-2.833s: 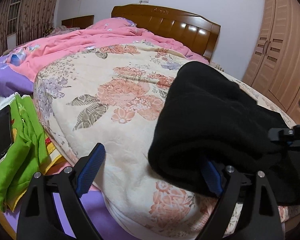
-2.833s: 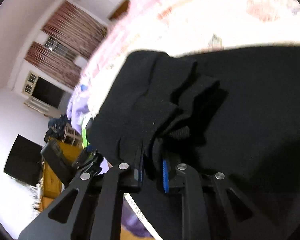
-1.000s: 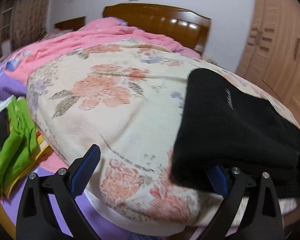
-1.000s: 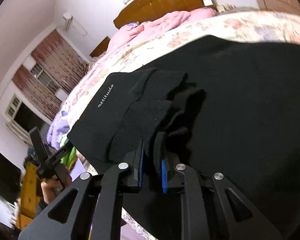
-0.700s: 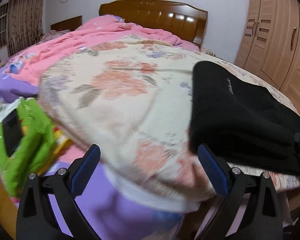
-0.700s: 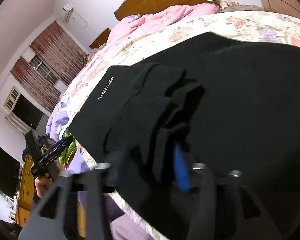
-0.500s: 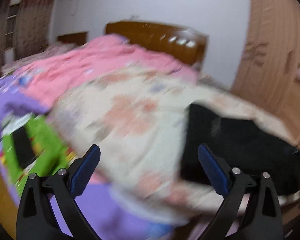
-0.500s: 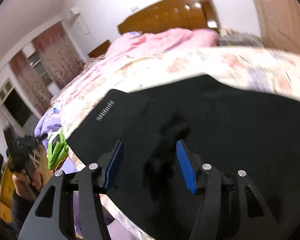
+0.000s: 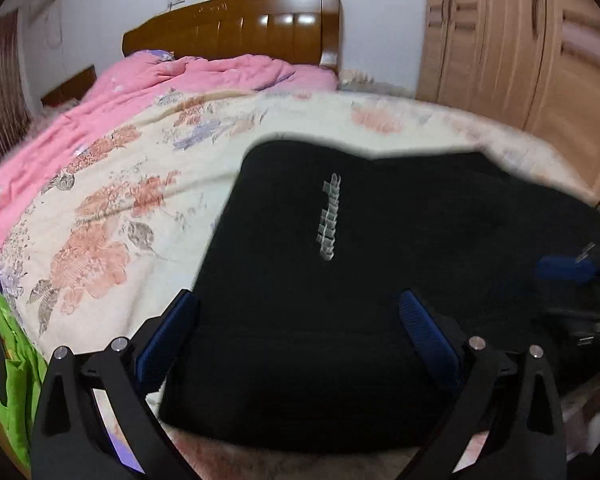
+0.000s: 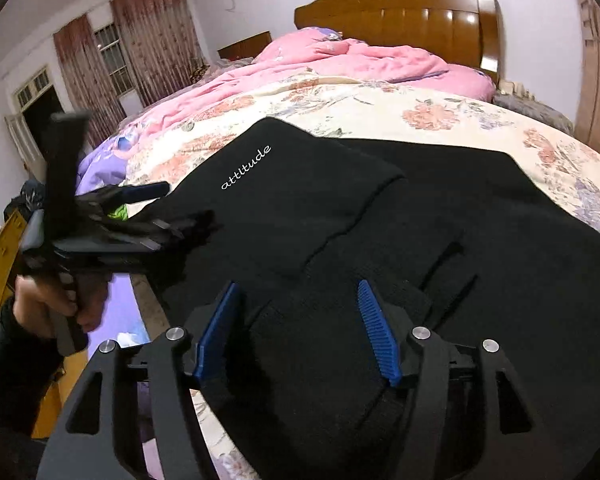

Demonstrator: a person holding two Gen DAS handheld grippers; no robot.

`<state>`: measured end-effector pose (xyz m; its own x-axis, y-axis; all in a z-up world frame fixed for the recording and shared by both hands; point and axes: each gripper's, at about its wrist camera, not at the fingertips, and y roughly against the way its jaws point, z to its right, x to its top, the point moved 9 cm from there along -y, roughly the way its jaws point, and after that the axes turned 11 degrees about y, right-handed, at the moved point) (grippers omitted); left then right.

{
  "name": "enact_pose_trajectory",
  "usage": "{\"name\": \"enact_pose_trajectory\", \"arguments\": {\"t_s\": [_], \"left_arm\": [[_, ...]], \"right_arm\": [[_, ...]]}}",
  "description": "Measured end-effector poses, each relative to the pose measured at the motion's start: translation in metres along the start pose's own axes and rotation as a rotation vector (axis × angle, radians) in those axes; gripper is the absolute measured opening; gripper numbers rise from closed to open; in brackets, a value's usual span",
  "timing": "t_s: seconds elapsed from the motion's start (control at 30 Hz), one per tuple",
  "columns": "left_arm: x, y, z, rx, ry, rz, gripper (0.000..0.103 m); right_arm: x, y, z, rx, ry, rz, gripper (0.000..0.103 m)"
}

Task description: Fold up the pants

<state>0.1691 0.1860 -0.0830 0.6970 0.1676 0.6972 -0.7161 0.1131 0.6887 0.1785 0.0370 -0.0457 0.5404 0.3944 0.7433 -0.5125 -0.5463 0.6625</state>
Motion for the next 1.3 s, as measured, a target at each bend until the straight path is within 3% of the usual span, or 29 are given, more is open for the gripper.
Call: {"name": "enact_pose_trajectory", "arguments": {"t_s": [0.07, 0.13, 0.2, 0.23, 0.3, 0.4, 0.6, 0.63, 0.67, 0.7, 0.73, 0.9, 0.93, 0.97, 1.0, 1.03, 1.1, 1.13, 1.23, 1.3], "left_arm": [[0.024, 0.026, -0.014, -0.085, 0.111, 0.055, 0.101], [0.046, 0.029, -0.034, -0.15, 0.232, 0.048, 0.101], [0.061, 0.01, -0.047, -0.245, 0.334, -0.044, 0.101], [0.063, -0.01, -0.052, -0.302, 0.371, -0.138, 0.101], [0.062, -0.041, -0.061, -0.344, 0.431, -0.245, 0.099], [0.049, -0.072, -0.056, -0.424, 0.422, -0.396, 0.094], [0.038, -0.074, -0.036, -0.539, 0.313, -0.413, 0.092], [0.036, -0.074, -0.038, -0.534, 0.299, -0.41, 0.09], [0.035, -0.074, -0.04, -0.516, 0.289, -0.406, 0.078], [0.033, -0.075, -0.047, -0.466, 0.283, -0.404, 0.057], [0.031, -0.076, -0.052, -0.445, 0.285, -0.406, 0.052], [0.031, -0.075, -0.063, -0.481, 0.334, -0.393, 0.052], [0.031, -0.074, -0.064, -0.452, 0.34, -0.383, 0.053], [0.031, -0.072, -0.066, -0.415, 0.342, -0.373, 0.061], [0.031, -0.067, -0.069, -0.311, 0.336, -0.348, 0.083], [0.033, -0.063, -0.073, -0.205, 0.325, -0.326, 0.094], [0.038, -0.045, -0.079, 0.027, 0.275, -0.228, 0.1], [0.043, -0.028, -0.067, 0.074, 0.229, -0.151, 0.1], [0.048, 0.005, -0.005, 0.037, 0.081, -0.022, 0.101], [0.043, 0.012, 0.052, -0.034, -0.041, -0.007, 0.101]], "right_arm": [[-0.004, 0.002, 0.009, -0.026, -0.026, 0.01, 0.079], [-0.011, 0.0, 0.017, 0.002, -0.09, 0.009, 0.083], [-0.015, -0.002, 0.025, 0.032, -0.162, 0.017, 0.085], [-0.018, -0.004, 0.029, 0.022, -0.174, 0.0, 0.085], [-0.019, -0.004, 0.03, 0.036, -0.187, 0.001, 0.086], [-0.019, -0.005, 0.029, 0.036, -0.183, 0.0, 0.086], [-0.019, -0.006, 0.029, 0.055, -0.194, 0.015, 0.086], [-0.019, -0.005, 0.029, 0.059, -0.199, 0.016, 0.086], [-0.019, -0.005, 0.03, 0.06, -0.203, 0.016, 0.086], [-0.019, -0.004, 0.03, 0.06, -0.207, 0.014, 0.086], [-0.018, -0.004, 0.03, 0.059, -0.208, 0.013, 0.086], [-0.018, -0.006, 0.029, 0.046, -0.197, -0.001, 0.086], [-0.019, -0.005, 0.029, 0.052, -0.196, -0.018, 0.086], [-0.023, 0.0, 0.028, 0.062, -0.195, -0.039, 0.086], [-0.029, 0.007, 0.03, 0.067, -0.197, -0.058, 0.086], [-0.035, 0.015, 0.033, 0.057, -0.201, -0.066, 0.086], [-0.051, 0.049, 0.047, 0.005, -0.227, -0.027, 0.086], [-0.058, 0.066, 0.056, -0.035, -0.244, 0.001, 0.086], [-0.097, 0.113, 0.09, -0.204, -0.29, -0.006, 0.087], [-0.121, 0.125, 0.1, -0.234, -0.312, -0.031, 0.087]]}}
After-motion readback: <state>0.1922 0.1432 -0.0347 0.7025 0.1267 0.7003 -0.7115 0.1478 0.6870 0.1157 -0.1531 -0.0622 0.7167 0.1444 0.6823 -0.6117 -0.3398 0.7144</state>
